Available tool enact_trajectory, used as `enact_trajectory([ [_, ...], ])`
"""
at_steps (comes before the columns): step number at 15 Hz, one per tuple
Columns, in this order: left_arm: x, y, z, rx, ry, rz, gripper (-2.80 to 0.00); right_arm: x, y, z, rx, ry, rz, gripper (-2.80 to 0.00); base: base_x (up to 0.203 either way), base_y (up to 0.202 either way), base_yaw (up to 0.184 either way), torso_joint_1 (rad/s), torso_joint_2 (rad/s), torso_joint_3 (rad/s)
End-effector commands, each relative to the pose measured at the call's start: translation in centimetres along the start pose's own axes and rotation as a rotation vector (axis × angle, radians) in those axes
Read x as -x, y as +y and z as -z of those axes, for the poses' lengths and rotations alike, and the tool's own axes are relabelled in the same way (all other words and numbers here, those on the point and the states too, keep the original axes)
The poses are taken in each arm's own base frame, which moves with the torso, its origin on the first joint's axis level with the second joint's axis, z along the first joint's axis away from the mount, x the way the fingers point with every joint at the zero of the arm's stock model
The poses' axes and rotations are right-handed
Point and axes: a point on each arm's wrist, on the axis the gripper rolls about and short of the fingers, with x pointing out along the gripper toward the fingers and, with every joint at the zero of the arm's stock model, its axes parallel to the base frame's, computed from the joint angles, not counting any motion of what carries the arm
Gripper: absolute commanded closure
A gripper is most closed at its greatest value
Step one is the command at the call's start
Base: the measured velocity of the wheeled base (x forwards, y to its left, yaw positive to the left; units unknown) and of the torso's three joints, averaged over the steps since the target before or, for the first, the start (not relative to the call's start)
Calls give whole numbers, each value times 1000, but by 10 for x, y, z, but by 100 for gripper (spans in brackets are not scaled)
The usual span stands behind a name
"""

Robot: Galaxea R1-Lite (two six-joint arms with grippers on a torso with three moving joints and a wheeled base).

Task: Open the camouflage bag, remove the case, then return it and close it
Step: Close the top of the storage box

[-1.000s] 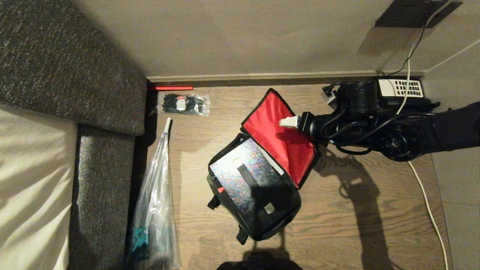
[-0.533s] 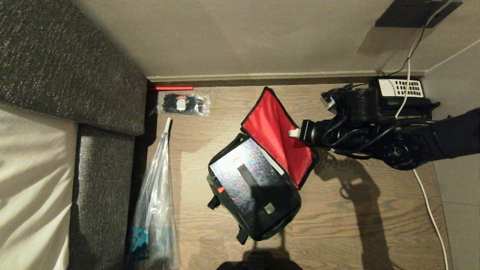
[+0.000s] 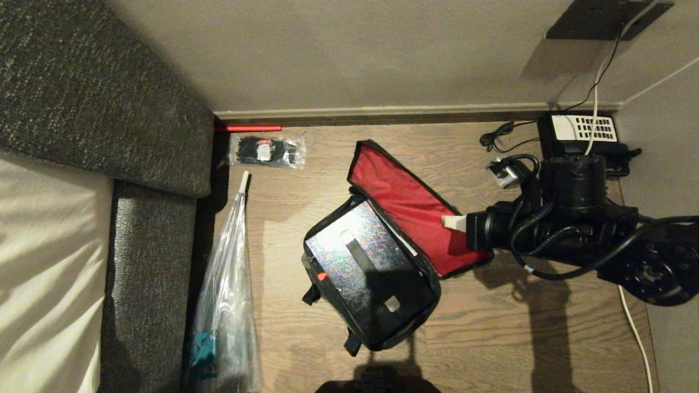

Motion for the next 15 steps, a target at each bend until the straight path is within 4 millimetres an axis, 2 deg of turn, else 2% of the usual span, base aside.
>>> enact_trajectory([
  [1,0,0,0,0,-2,0,0,33,7,9,77,-12,-5,0,0,0,0,0,0,0],
  [4,0,0,0,0,-2,-1,0,51,15,9,129,-43,-24,0,0,0,0,0,0,0],
  [7,0,0,0,0,-2,-1,0,55,22,22,156,4,-48,0,0,0,0,0,0,0],
  [11,0,0,0,0,-2,0,0,62,30,11,178,-66,-70,0,0,0,0,0,0,0],
  [12,0,0,0,0,-2,-2,0,65,30,14,174,-52,-70,0,0,0,0,0,0,0],
  [13,0,0,0,0,-2,-1,0,65,28,25,166,2,-70,0,0,0,0,0,0,0],
  [15,0,0,0,0,-2,-2,0,56,26,42,170,96,-76,0,0,0,0,0,0,0],
])
